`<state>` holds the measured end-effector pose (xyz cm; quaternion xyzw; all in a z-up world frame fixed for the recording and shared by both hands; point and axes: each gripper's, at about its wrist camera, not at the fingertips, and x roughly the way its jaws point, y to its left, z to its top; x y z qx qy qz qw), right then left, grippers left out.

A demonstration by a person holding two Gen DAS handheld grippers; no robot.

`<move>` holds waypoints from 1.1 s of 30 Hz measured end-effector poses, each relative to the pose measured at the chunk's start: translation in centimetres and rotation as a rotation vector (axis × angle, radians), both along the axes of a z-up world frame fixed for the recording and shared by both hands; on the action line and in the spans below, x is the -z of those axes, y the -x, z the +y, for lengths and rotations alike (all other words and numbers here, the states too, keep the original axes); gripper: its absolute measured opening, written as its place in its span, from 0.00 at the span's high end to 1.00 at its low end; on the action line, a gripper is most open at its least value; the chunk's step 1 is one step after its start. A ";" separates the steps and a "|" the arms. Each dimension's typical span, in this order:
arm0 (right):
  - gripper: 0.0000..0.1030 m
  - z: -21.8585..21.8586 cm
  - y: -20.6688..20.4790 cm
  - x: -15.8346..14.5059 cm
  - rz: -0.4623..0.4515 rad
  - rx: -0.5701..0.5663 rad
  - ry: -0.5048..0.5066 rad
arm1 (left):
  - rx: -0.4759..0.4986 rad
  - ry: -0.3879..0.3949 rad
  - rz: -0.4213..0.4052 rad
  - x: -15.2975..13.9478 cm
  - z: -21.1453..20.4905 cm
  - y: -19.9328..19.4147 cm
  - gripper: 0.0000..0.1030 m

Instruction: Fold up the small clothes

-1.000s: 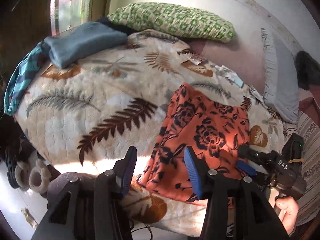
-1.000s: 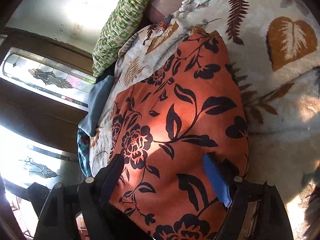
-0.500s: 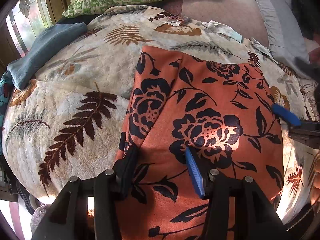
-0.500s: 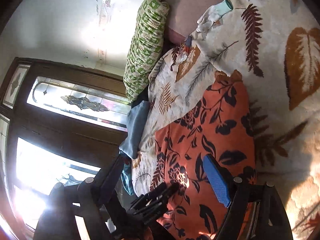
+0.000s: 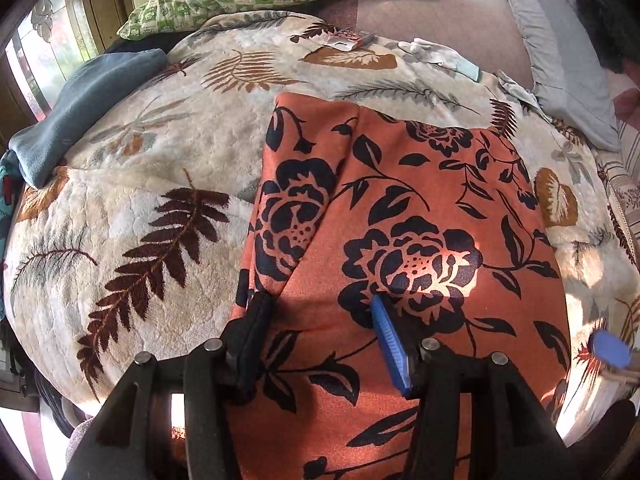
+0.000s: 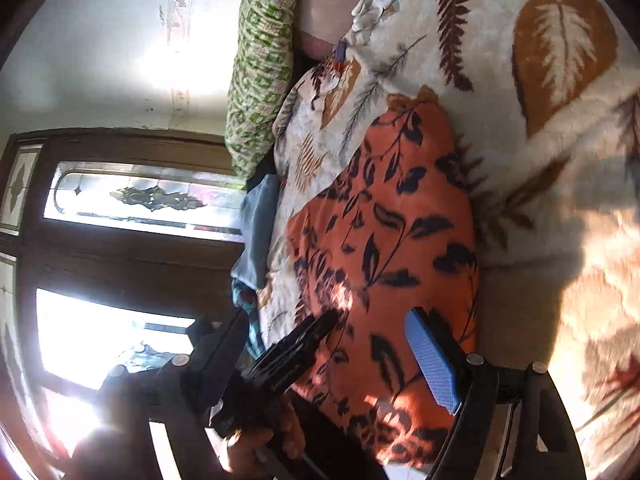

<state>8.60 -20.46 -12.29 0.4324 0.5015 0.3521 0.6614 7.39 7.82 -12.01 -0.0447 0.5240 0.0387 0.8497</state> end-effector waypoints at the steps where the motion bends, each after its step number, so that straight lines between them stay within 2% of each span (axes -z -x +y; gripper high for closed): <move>1: 0.19 0.1 1.4 0.1 0.002 -0.016 -0.049 | -0.002 0.005 0.003 -0.2 0.1 0.0 0.48; 2: 0.19 0.4 2.4 0.4 0.009 -0.022 -0.077 | -0.010 0.014 0.004 -0.5 0.1 0.0 0.48; 3: 0.18 1.0 3.1 1.2 0.026 -0.027 -0.060 | -0.019 0.027 0.003 -1.1 0.2 0.0 0.48; 5: 0.17 2.4 3.8 4.2 0.086 -0.061 0.028 | -0.020 0.051 -0.030 -2.7 0.1 0.3 0.48; 7: 0.17 2.9 3.8 5.4 0.106 -0.049 -0.004 | 0.011 0.041 -0.088 -4.3 -0.5 0.8 0.43; 8: 0.17 2.9 3.8 5.0 0.102 -0.046 0.007 | 0.024 0.024 -0.104 -4.5 -0.9 0.8 0.37; 9: 0.17 3.0 3.8 4.5 0.090 -0.055 0.024 | 0.037 0.000 -0.096 -4.1 -1.3 0.6 0.35; 11: 0.17 3.2 4.0 3.8 0.065 -0.084 0.055 | 0.043 -0.066 0.019 -1.1 -1.6 -0.4 0.35; 12: 0.17 3.1 4.1 3.5 0.054 -0.091 0.061 | 0.043 -0.064 0.052 0.3 -1.5 -0.6 0.33; 14: 0.17 2.1 4.5 2.5 0.019 -0.074 0.061 | 0.057 -0.099 -0.002 0.3 -1.6 0.0 0.31; 16: 0.17 0.3 4.4 1.5 -0.026 -0.012 0.086 | 0.063 -0.104 -0.004 0.2 -1.7 0.1 0.31; 18: 0.17 -1.5 2.9 1.0 -0.045 0.051 0.119 | 0.058 -0.082 0.000 0.3 -1.2 0.0 0.29; 22: 0.17 -2.9 -3.4 0.7 -0.075 0.132 0.139 | 0.061 -0.075 -0.002 0.5 -1.1 -0.1 0.28; 24: 0.17 -2.3 -6.7 1.7 -0.048 0.126 0.149 | 0.054 -0.064 -0.003 0.6 -0.9 0.0 0.26; 26: 0.17 -0.8 -9.1 3.8 0.018 0.087 0.157 | 0.043 -0.060 0.000 0.9 -0.5 -0.2 0.20; 27: 0.22 0.3 -9.8 4.9 0.046 0.039 0.173 | 0.037 -0.048 0.004 1.0 -0.2 -0.3 0.19; 28: 0.44 1.2 -10.1 5.6 0.056 0.008 0.206 | 0.028 -0.025 0.010 1.2 0.2 -0.3 0.18; 29: 0.56 1.7 -10.0 5.7 0.057 0.004 0.224 | 0.019 -0.003 0.013 1.4 0.7 -0.3 0.16; 30: 0.62 2.0 -9.8 5.0 0.038 0.007 0.223 | 0.010 0.021 0.014 1.6 1.1 -0.2 0.14; 32: 0.65 2.5 -9.1 3.0 -0.050 0.014 0.278 | -0.001 0.047 0.017 2.0 1.4 -0.3 0.12; 33: 0.66 2.7 -9.3 3.5 -0.040 0.017 0.331 | -0.003 0.046 0.019 2.0 1.3 -0.4 0.12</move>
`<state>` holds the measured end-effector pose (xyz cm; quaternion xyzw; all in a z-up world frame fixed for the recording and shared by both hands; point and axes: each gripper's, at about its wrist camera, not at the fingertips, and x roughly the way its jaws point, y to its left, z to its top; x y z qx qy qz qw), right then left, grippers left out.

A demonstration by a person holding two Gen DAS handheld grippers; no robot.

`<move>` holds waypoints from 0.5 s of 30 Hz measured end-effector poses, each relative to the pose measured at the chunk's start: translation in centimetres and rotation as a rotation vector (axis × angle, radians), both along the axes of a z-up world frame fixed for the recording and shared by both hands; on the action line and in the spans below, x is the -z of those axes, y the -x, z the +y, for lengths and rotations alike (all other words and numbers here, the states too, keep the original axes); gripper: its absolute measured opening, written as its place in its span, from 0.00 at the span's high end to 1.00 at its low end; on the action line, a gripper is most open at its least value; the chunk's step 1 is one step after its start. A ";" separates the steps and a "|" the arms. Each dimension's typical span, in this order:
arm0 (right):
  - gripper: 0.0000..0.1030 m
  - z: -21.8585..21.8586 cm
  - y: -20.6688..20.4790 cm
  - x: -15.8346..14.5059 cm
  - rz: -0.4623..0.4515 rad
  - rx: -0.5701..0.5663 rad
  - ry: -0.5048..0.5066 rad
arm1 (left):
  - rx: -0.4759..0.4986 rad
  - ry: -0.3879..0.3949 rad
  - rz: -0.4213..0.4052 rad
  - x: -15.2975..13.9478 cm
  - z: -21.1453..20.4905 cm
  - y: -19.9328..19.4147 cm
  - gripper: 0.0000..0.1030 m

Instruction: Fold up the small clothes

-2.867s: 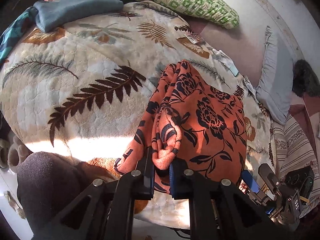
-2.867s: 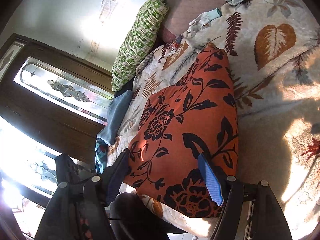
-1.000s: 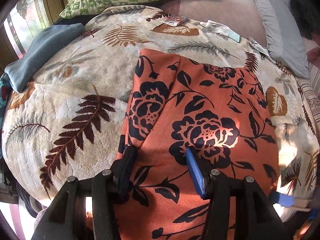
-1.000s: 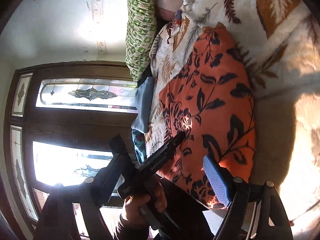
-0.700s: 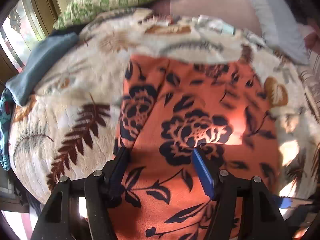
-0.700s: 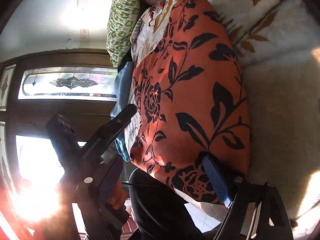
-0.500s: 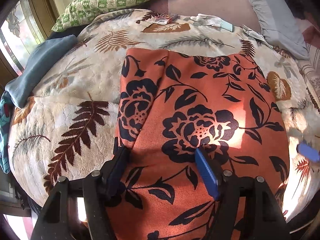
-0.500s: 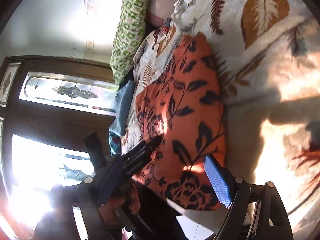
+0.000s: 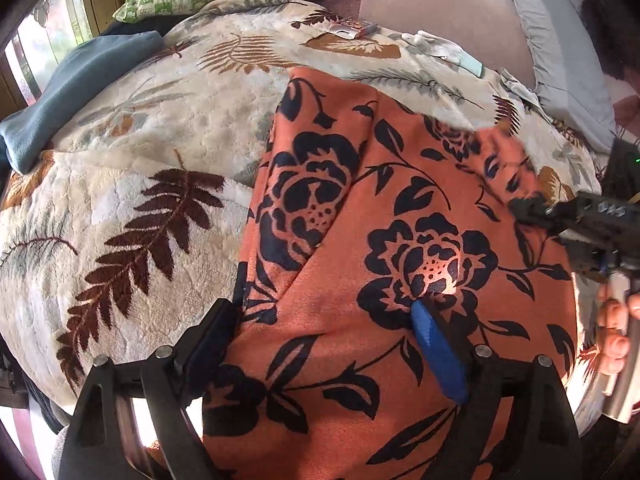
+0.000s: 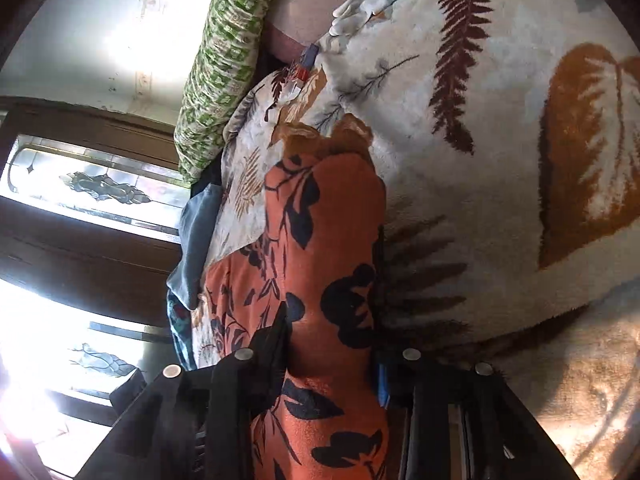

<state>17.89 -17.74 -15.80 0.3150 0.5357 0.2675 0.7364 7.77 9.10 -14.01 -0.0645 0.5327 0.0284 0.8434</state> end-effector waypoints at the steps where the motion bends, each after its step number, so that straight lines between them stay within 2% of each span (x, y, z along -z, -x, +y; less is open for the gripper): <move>1: 0.65 0.4 -0.4 1.3 0.030 -0.004 0.092 | -0.003 -0.009 -0.003 -0.1 -0.1 0.0 0.12; 3: 0.64 0.6 -0.6 1.9 0.037 0.006 0.095 | -0.004 -0.013 -0.008 -0.3 -0.2 0.2 0.12; 4: 0.57 0.5 -0.3 1.0 0.027 0.019 0.082 | -0.005 -0.009 -0.009 -0.3 -0.2 0.2 0.12; 5: 0.47 0.1 0.3 0.2 0.014 0.028 0.058 | -0.009 -0.005 -0.011 -0.4 -0.1 0.3 0.12; 6: 0.26 -0.7 1.1 -0.5 -0.004 0.027 0.008 | -0.016 -0.002 -0.016 -0.6 -0.1 0.4 0.12; 8: 0.24 -2.4 3.0 -1.5 -0.025 0.052 -0.031 | -0.029 0.003 -0.026 -1.5 -0.1 0.8 0.14; 11: 0.24 -4.2 6.1 -1.3 0.011 0.059 -0.107 | -0.008 0.019 -0.088 -3.5 -0.4 2.2 0.14; 13: 0.24 -4.7 8.2 -0.5 0.047 0.047 -0.144 | 0.012 -0.025 -0.107 -3.9 -1.0 3.0 0.14; 15: 0.24 -4.5 9.6 0.7 0.078 0.041 -0.143 | 0.032 -0.103 -0.044 -2.2 -1.7 2.7 0.14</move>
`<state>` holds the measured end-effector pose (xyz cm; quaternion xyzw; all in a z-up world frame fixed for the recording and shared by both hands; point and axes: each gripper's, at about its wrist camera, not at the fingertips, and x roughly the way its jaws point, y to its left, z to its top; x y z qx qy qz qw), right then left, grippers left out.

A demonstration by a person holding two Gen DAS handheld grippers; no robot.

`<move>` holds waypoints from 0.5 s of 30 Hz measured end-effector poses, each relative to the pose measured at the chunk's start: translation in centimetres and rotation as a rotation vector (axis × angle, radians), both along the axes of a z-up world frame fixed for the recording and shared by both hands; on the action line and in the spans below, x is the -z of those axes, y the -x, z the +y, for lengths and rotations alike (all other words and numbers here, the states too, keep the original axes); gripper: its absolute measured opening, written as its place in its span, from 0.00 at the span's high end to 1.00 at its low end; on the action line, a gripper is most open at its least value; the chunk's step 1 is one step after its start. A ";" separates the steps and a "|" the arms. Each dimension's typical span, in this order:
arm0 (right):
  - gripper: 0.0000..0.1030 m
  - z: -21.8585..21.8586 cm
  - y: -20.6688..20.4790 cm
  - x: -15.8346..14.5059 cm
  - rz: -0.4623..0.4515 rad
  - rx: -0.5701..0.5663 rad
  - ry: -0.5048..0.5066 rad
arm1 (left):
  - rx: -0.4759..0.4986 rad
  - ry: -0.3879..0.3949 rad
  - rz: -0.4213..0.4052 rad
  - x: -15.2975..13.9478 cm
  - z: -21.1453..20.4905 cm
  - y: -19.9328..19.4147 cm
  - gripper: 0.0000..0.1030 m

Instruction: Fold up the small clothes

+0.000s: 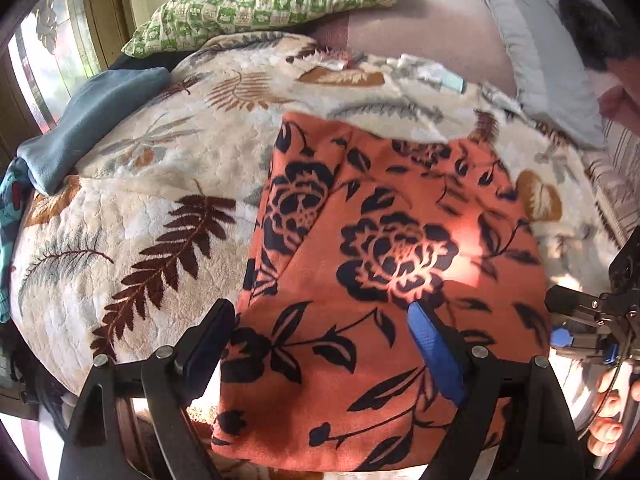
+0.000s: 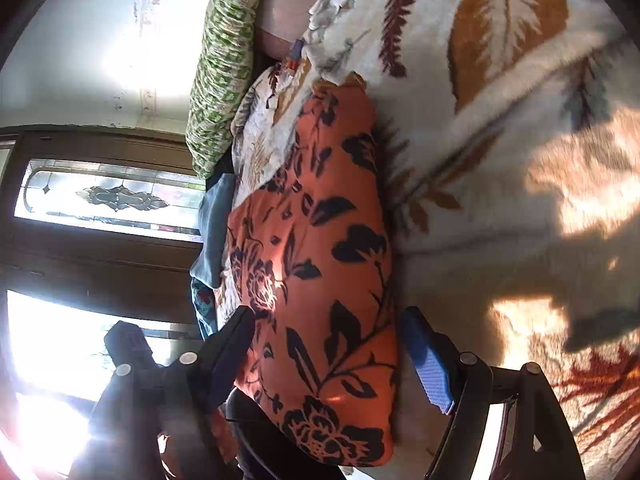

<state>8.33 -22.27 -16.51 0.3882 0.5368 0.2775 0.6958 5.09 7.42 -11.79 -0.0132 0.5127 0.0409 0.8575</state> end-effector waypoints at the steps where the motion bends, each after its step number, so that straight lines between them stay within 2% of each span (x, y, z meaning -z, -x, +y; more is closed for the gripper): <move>1: 0.34 0.5 0.2 0.9 0.027 -0.012 0.002 | 0.002 -0.028 0.024 1.0 -0.1 -0.2 0.13; 2: 0.52 1.3 0.4 1.4 0.033 -0.041 0.006 | 0.002 -0.033 0.013 1.4 0.1 -0.1 0.12; 3: 0.58 2.2 0.5 1.2 0.018 -0.063 0.053 | 0.002 -0.031 0.010 1.4 0.2 0.0 0.11; 5: 0.62 3.6 1.3 -1.4 -0.074 -0.096 0.168 | 0.000 -0.022 0.014 1.2 0.4 -0.1 0.11; 7: 0.63 4.3 1.7 -2.9 -0.117 -0.101 0.242 | 0.006 -0.014 0.021 1.5 0.4 -0.2 0.11; 9: 0.63 4.9 1.6 -0.8 -0.087 -0.126 0.366 | -0.001 -0.012 0.016 1.5 0.5 -0.1 0.11; 11: 0.58 4.0 1.5 -0.3 -0.053 -0.063 0.288 | -0.005 0.038 0.006 0.8 1.1 0.1 0.13; 12: 0.48 3.8 1.7 -0.9 -0.059 -0.046 0.278 | -0.009 0.073 -0.001 0.1 1.8 0.1 0.13; 13: 0.40 3.8 1.8 -1.7 -0.078 -0.039 0.298 | -0.013 0.111 -0.025 -1.0 2.7 0.3 0.13; 15: 0.39 3.7 2.5 -3.9 -0.146 -0.034 0.338 | -0.035 0.176 -0.120 -3.5 5.2 1.0 0.13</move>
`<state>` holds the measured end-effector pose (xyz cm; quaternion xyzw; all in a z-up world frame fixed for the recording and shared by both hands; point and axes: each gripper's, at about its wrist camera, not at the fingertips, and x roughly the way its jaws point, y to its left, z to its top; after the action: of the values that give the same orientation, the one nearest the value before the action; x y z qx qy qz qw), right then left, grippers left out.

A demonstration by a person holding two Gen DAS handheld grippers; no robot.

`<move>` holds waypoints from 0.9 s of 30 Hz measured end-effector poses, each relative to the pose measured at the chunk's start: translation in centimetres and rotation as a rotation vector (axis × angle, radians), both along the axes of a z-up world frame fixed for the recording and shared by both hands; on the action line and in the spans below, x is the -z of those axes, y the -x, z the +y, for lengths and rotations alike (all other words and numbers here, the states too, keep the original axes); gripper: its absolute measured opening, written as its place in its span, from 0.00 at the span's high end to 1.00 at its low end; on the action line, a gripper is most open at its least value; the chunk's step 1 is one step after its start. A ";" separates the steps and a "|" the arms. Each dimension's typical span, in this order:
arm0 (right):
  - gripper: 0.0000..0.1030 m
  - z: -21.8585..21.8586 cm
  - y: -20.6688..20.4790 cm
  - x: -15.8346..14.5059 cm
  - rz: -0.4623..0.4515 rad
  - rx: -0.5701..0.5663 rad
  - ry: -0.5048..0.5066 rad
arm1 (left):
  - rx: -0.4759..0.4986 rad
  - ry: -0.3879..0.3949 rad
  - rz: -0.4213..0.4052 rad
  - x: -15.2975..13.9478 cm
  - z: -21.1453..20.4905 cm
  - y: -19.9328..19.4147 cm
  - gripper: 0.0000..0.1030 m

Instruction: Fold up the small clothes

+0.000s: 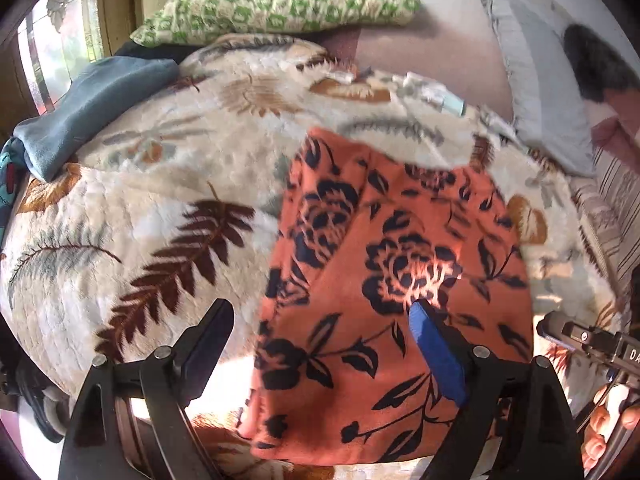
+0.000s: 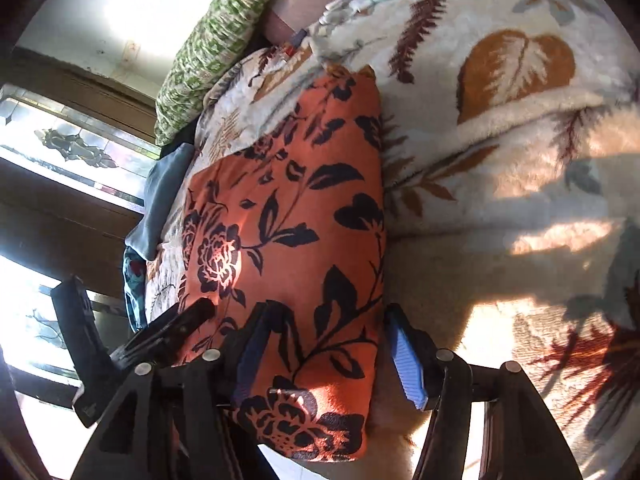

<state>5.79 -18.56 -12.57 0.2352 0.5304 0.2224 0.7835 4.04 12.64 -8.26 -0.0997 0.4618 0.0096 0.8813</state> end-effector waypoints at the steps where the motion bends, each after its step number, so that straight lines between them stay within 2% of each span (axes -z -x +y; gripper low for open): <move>1: 0.39 -0.1 0.4 -1.2 -0.030 0.005 0.006 | -0.024 0.029 -0.025 -0.9 1.6 0.1 0.13; 3: 0.38 -0.2 1.0 -3.5 -0.093 -0.018 -0.025 | -0.050 0.166 -0.011 -1.0 5.3 -0.3 0.12; 5: 0.35 1.3 1.0 -5.1 -0.120 -0.072 -0.079 | -0.053 0.328 0.085 0.8 7.9 -1.1 0.13; 7: 0.34 4.0 0.3 -5.5 -0.125 -0.146 -0.135 | -0.031 0.427 0.131 2.6 8.7 -1.0 0.13; 8: 0.34 4.8 0.1 -5.3 -0.123 -0.168 -0.129 | -0.018 0.445 0.142 3.2 8.1 -0.6 0.13; 12: 0.34 7.5 -1.1 -1.9 -0.034 -0.215 -0.108 | 0.049 0.444 0.243 6.0 5.1 -0.2 0.14; 14: 0.34 7.9 -1.5 -0.2 0.009 -0.208 -0.100 | 0.060 0.432 0.229 6.3 4.6 0.2 0.14; 15: 0.34 7.9 -1.5 0.0 0.003 -0.205 -0.105 | 0.065 0.445 0.228 6.2 4.6 0.4 0.19; 16: 0.34 7.7 -1.5 -0.1 0.004 -0.205 -0.114 | 0.071 0.488 0.225 6.1 4.8 0.5 0.34; 17: 0.34 7.7 -1.6 -0.1 0.009 -0.207 -0.120 | 0.086 0.510 0.234 6.1 4.8 0.4 0.71; 19: 0.34 7.5 -1.9 0.1 0.018 -0.210 -0.124 | 0.091 0.470 0.204 5.7 4.7 0.7 0.75; 21: 0.34 7.4 -1.9 0.2 0.016 -0.211 -0.124 | 0.077 0.421 0.213 6.5 4.5 0.8 0.76; 22: 0.34 7.5 -1.8 0.2 0.010 -0.214 -0.117 | 0.056 0.444 0.235 7.7 4.8 0.7 0.75; 23: 0.34 7.6 -1.7 0.2 0.004 -0.221 -0.109 | 0.021 0.508 0.252 8.6 5.7 0.6 0.74; 24: 0.34 7.8 -1.6 0.2 -0.001 -0.231 -0.100 | 0.007 0.543 0.262 8.5 6.1 0.5 0.73; 27: 0.34 7.9 -1.5 0.1 -0.010 -0.245 -0.076 | 0.060 0.465 0.219 5.8 5.5 0.3 0.66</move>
<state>7.29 -10.62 -12.63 0.1971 0.5426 0.3374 0.7436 3.74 18.12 -14.11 -0.2842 0.5470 -0.1120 0.7794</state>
